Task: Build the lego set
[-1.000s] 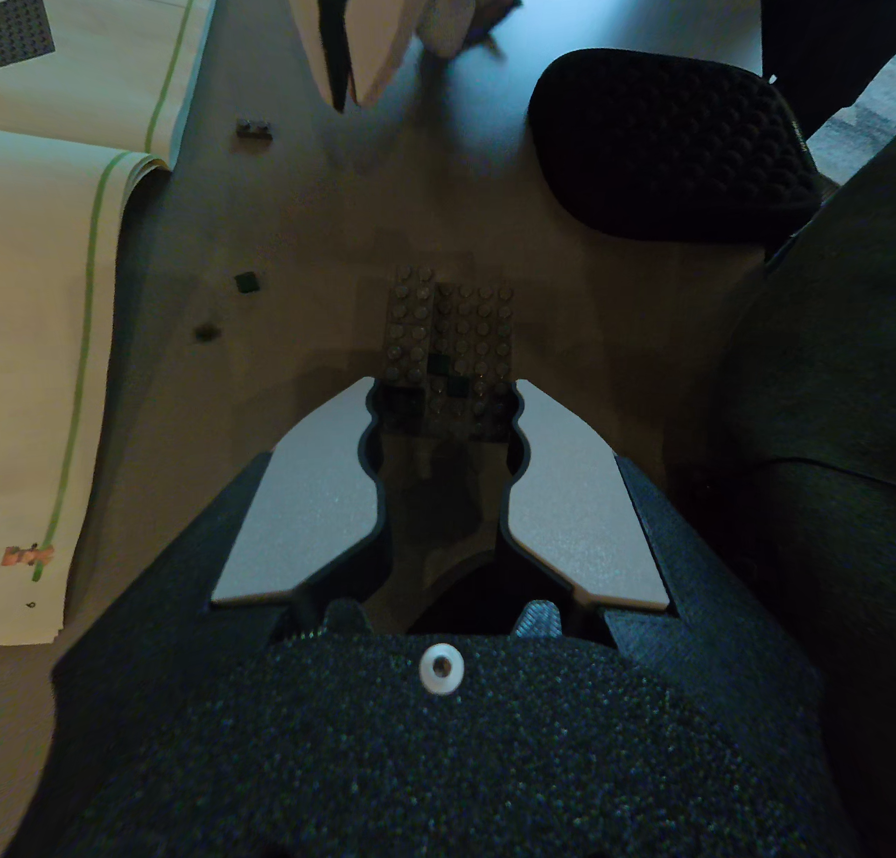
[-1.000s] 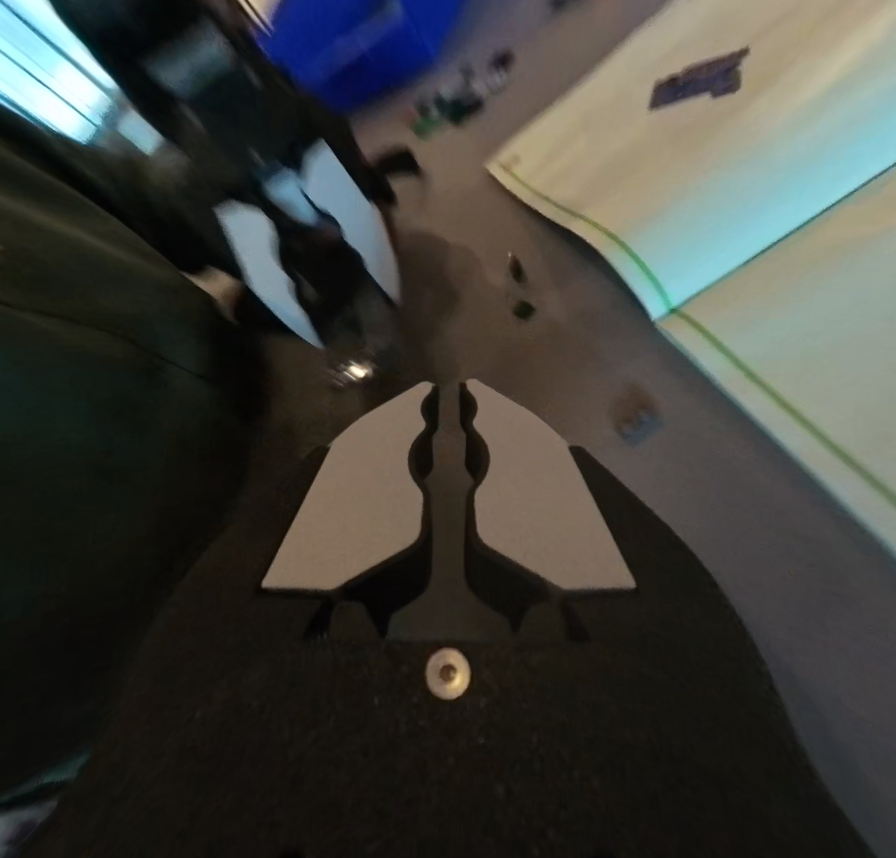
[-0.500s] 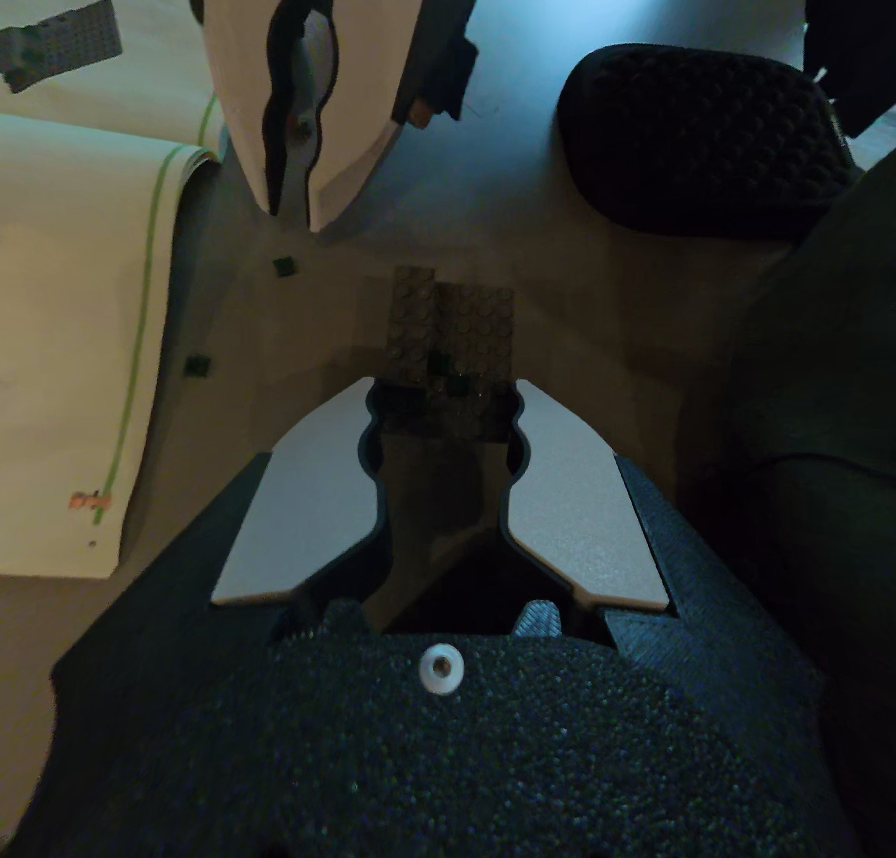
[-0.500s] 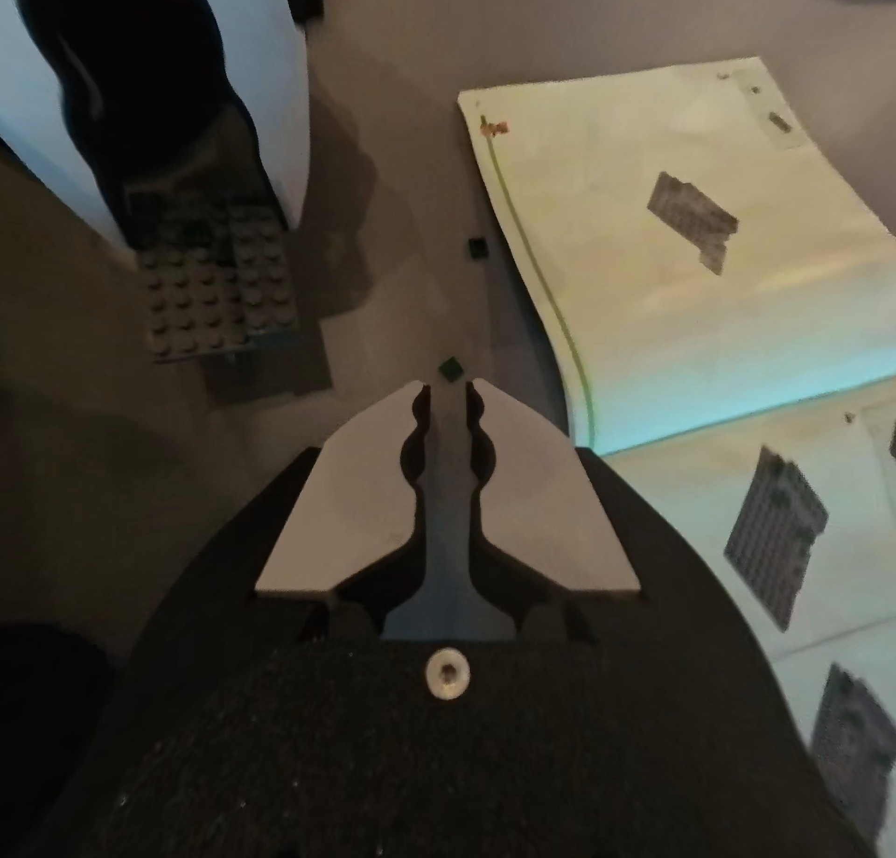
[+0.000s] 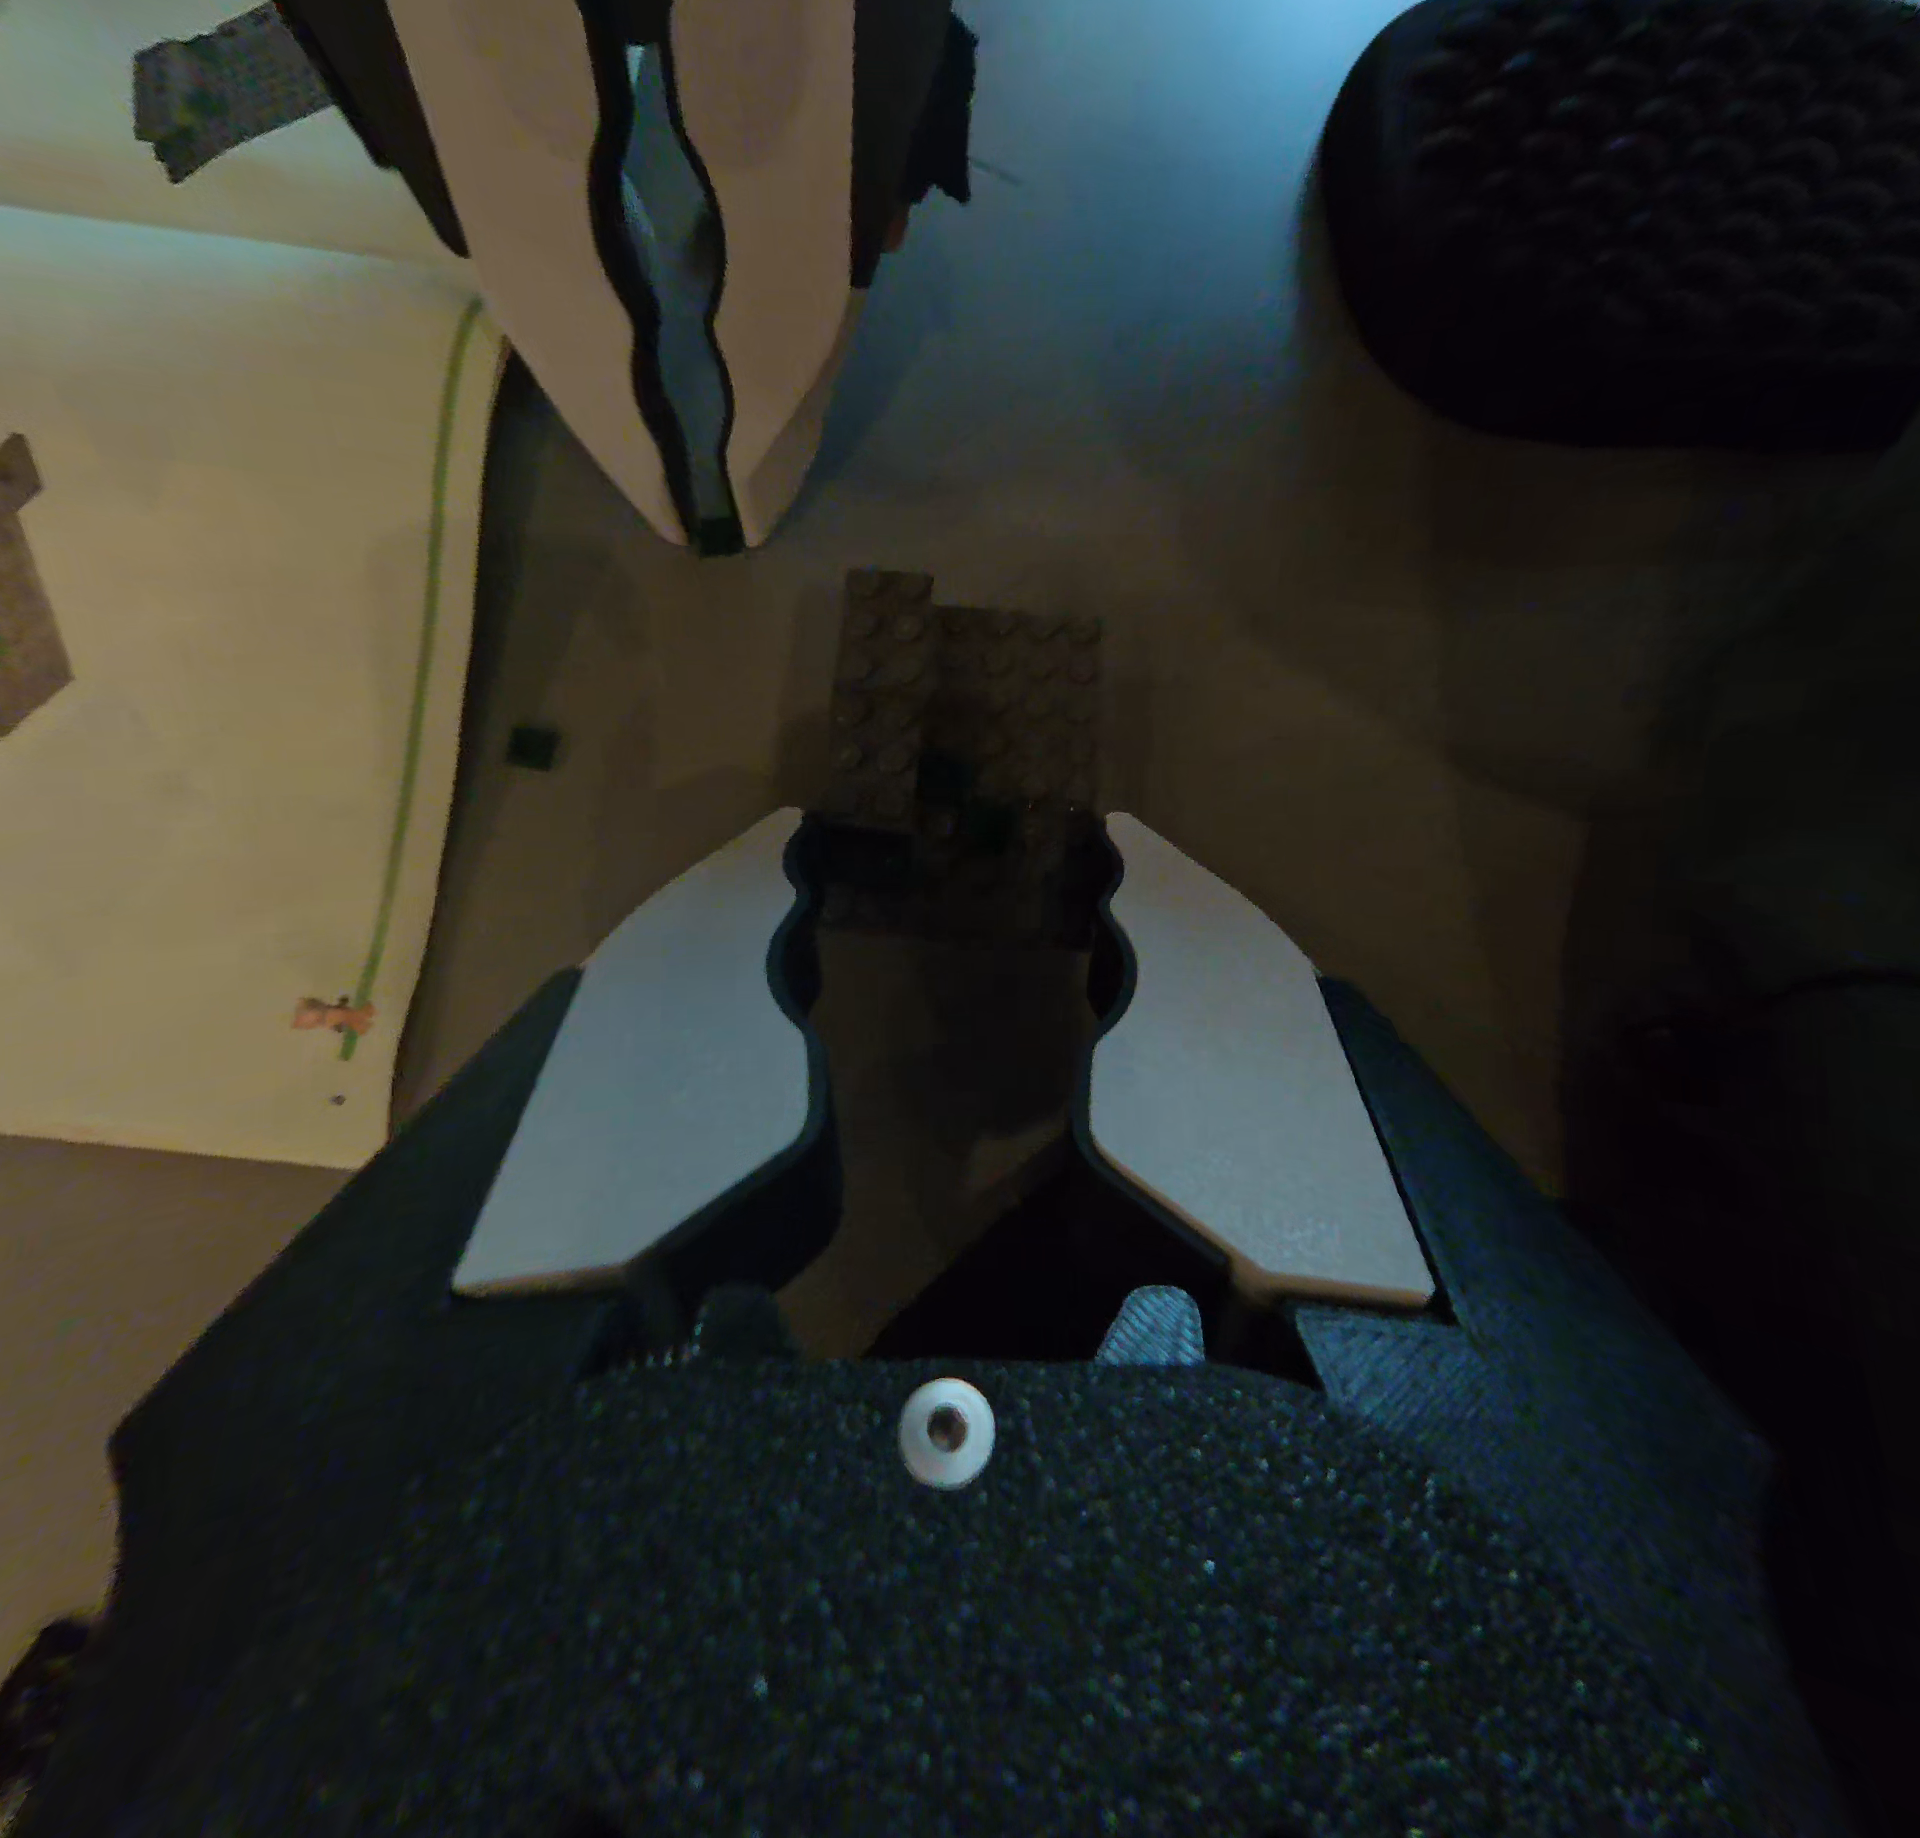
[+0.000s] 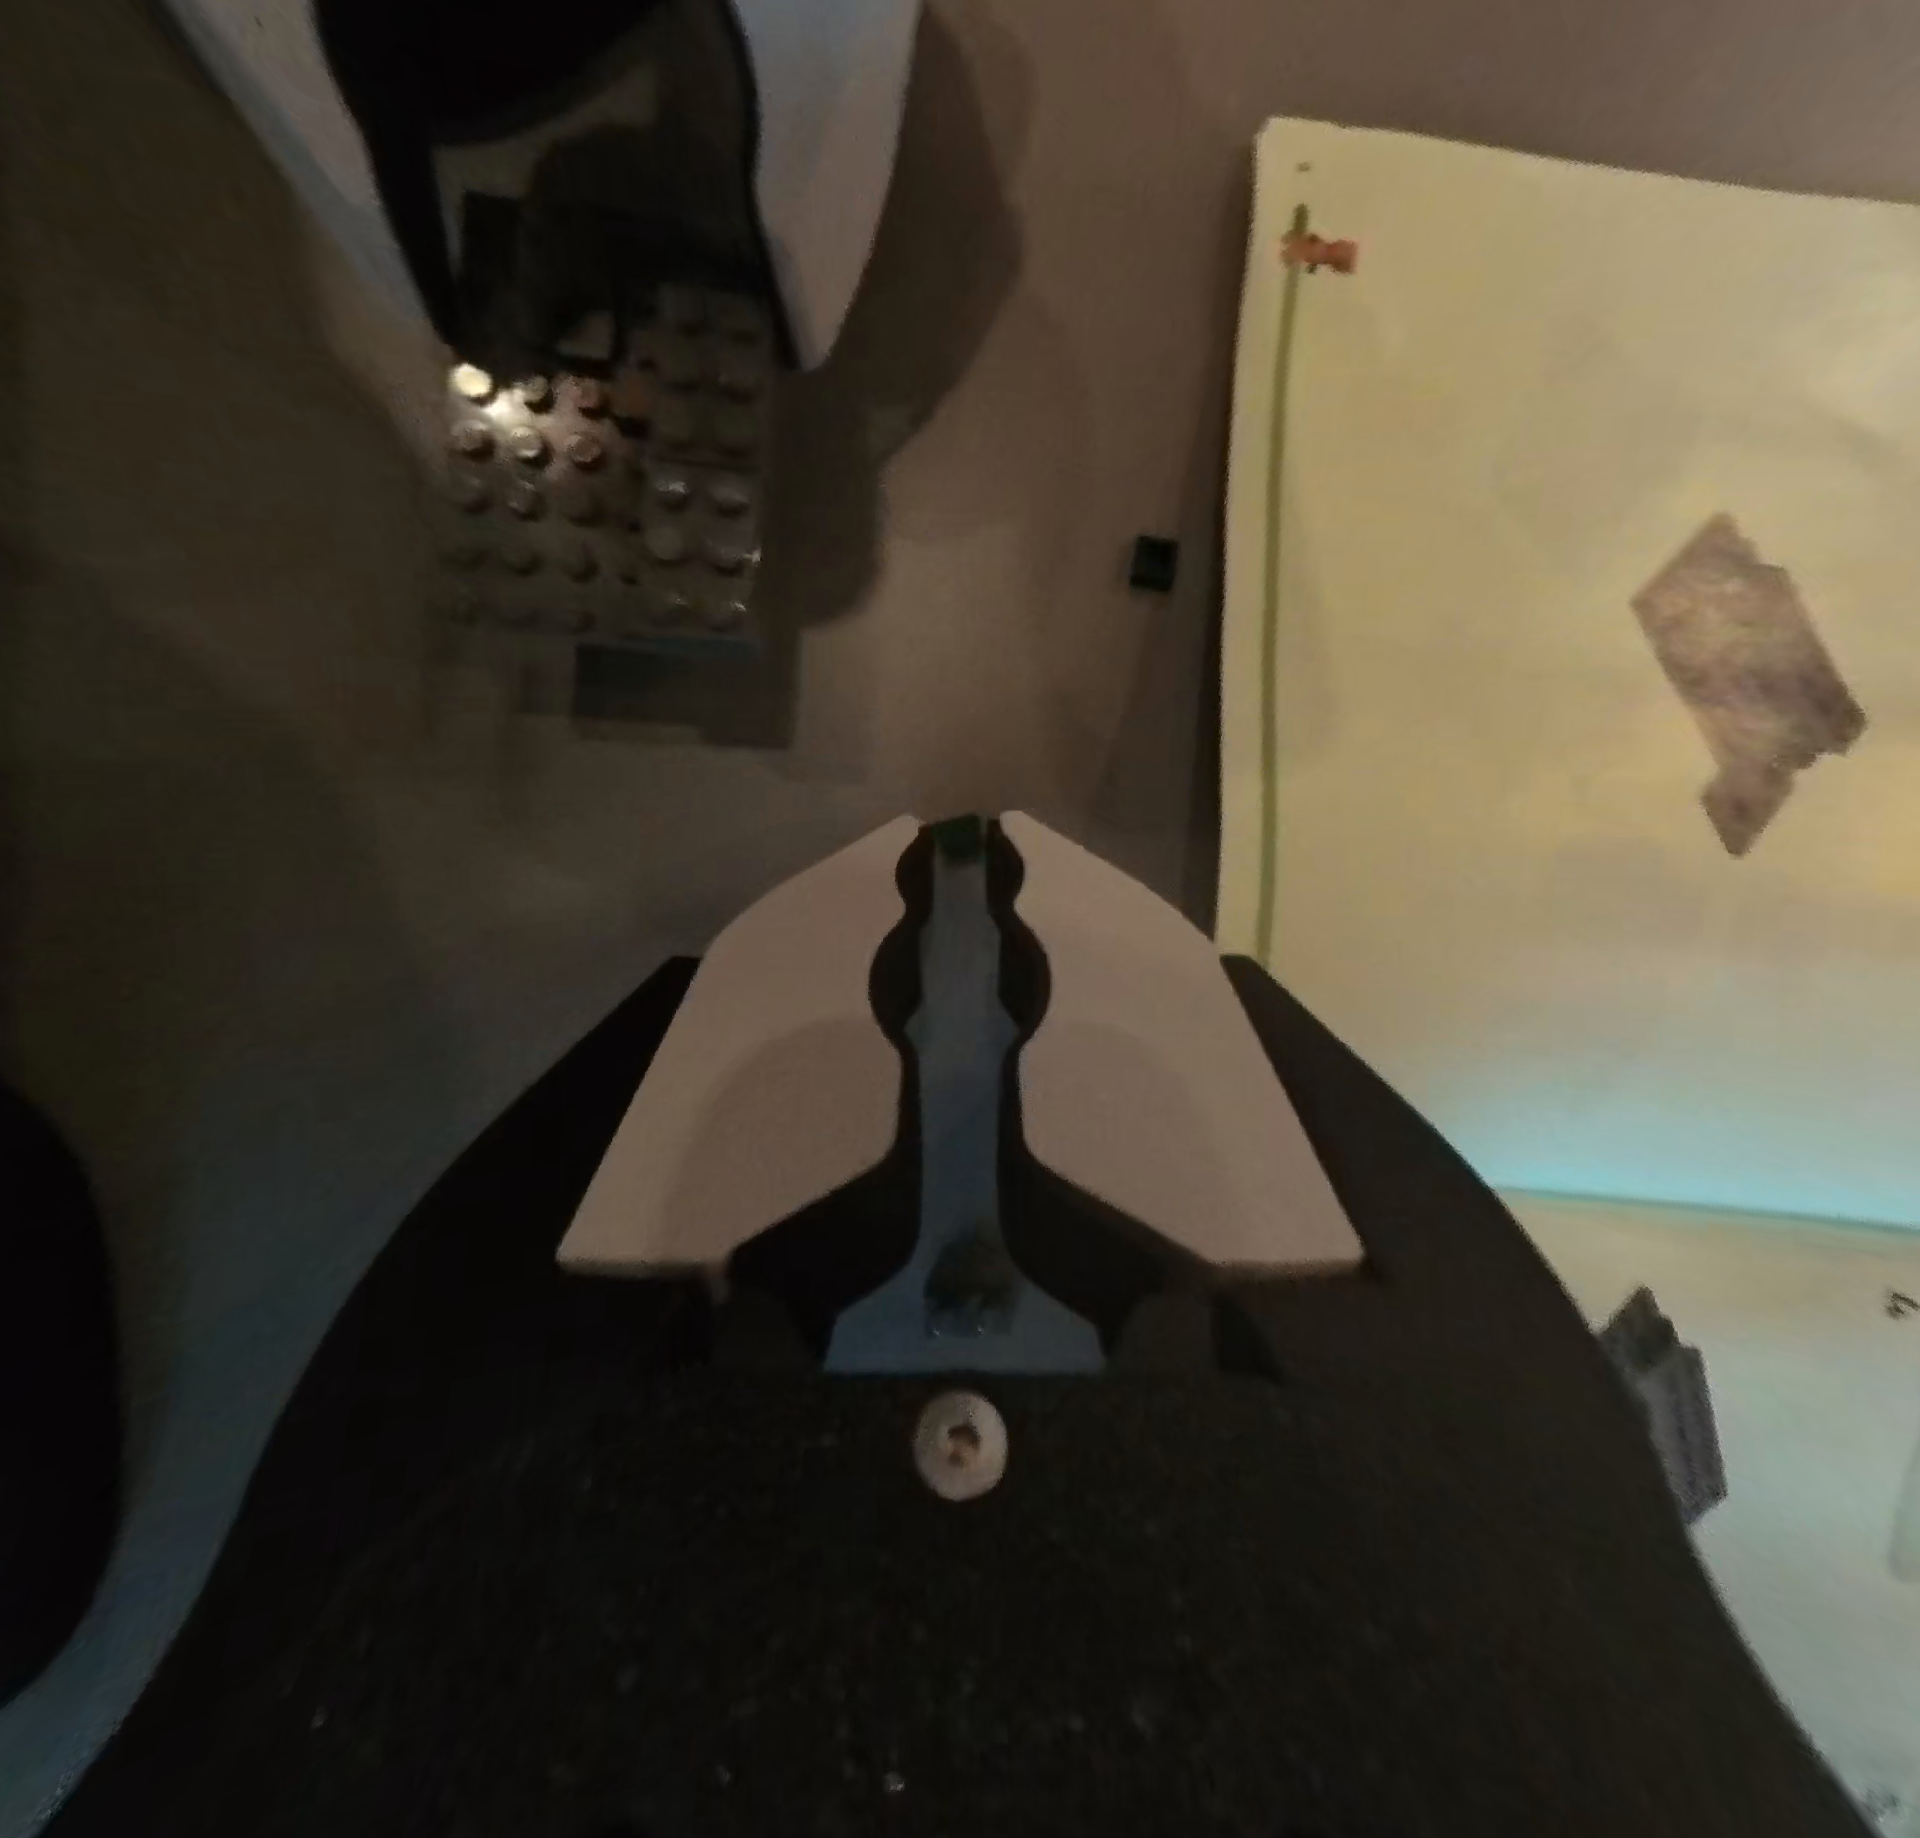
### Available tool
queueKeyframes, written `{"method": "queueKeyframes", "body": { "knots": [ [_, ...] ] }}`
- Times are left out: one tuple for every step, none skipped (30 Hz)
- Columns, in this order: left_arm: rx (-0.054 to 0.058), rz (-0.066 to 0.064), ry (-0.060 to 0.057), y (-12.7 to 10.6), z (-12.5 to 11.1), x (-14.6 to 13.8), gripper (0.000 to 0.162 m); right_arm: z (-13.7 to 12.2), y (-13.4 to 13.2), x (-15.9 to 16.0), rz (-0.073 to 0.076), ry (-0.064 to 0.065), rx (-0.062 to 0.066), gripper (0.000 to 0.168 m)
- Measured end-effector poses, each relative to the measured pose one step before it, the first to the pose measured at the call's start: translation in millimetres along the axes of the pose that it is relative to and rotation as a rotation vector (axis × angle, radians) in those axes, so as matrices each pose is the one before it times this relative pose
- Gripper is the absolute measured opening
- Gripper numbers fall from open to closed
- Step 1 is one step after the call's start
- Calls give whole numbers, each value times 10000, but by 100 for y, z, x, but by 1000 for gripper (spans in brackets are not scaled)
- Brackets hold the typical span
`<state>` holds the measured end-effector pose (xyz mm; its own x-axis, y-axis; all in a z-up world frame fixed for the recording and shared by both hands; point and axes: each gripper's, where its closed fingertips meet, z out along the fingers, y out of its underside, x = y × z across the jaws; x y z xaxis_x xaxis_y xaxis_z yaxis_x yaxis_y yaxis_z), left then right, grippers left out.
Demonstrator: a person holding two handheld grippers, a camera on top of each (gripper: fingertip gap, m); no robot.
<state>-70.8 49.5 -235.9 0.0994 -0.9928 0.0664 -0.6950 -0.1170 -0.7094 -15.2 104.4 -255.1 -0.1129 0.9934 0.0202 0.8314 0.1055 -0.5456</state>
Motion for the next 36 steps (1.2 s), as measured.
{"method": "queueKeyframes", "body": {
  "knots": [
    [-11,-4,3,23,-7,-35,50,46,26,12,11,-25,-14,8],
    [2,-7,-16,6,2,-67,50,33,38,17,28,2,20,8],
    [1,8,-44,10,15,-94,50,16,39,6,24,41,43,7],
    [-23,4,-13,32,34,-68,50,2,39,13,16,80,41,7],
    [-15,-5,14,28,48,-28,50,-22,55,-48,10,93,32,7],
    [-15,-27,20,13,61,-12,50,-76,-28,-170,39,61,82,7],
    [1,-40,23,-11,60,-20,50,-160,-186,-289,79,29,176,7],
    [28,-49,50,-54,57,22,50,-267,-234,-323,74,51,176,7],
    [18,-62,54,-52,57,8,50,-344,-203,-312,25,100,115,7],
    [4,-43,9,-39,54,-53,50,-422,-205,-341,-21,125,87,7],
    [-15,-9,-5,-32,62,-62,50,-460,-326,-386,-11,116,107,7],
    [-2,10,17,-64,49,-5,50,-436,-417,-395,35,117,110,7],
    [10,-25,41,-82,71,31,50,-269,-423,-380,45,116,75,7],
    [-3,-68,57,-66,112,33,50,-113,-348,-343,30,109,9,7],
    [0,-61,52,-64,121,20,50,-129,-280,-357,20,124,-52,7],
    [-7,-47,57,-65,144,38,50,-36,-215,-366,1,91,-77,7],
    [-24,-66,41,-52,152,21,50,34,-148,-341,17,49,-86,7],
    [-39,-79,28,-14,148,0,50,92,-49,-281,56,41,-86,7],
    [-27,-78,40,-24,135,13,50,118,23,-250,55,16,-85,7],
    [-14,-109,51,-42,108,20,50,133,70,-192,31,27,-77,7],
    [20,-111,73,-72,74,49,50,109,71,-91,35,52,-61,7],
    [13,-114,81,-58,61,60,50,93,64,-75,46,7,-37,7],
    [-8,-102,66,-10,39,37,50,51,36,-32,48,7,-13,7],
    [-1,-54,56,-22,17,44,50,23,45,59,37,38,-10,7],
    [18,-34,56,-45,-3,72,50,13,46,28,25,-2,-14,7],
    [29,-62,48,-66,-25,53,50,16,24,-2,26,-32,-8,7],
    [42,-53,55,-81,-30,68,50,28,25,3,21,-30,-11,7],
    [52,-43,71,-87,-58,83,50,32,34,6,-1,-15,-20,7],
    [48,-48,62,-90,-54,76,50,28,20,29,-17,8,-20,7],
    [22,-36,52,-40,-44,59,50,22,-5,24,-12,-2,-16,7],
    [7,-19,28,-18,-25,23,50,1,-32,-1,-1,-17,-3,7],
    [22,-39,39,-26,-16,40,50,-14,-25,6,-2,-13,-12,7],
    [23,-68,62,-25,-34,49,50,-18,-20,5,-13,-4,-23,7],
    [25,-81,75,-19,-45,32,50,-19,-43,-17,-18,-2,-10,7],
    [65,-78,95,-64,-53,67,50,-30,-47,-38,-14,-9,-12,7],
    [48,-91,91,-38,-46,59,50,-32,-44,-28,-2,-2,-8,7]
  ]
}}
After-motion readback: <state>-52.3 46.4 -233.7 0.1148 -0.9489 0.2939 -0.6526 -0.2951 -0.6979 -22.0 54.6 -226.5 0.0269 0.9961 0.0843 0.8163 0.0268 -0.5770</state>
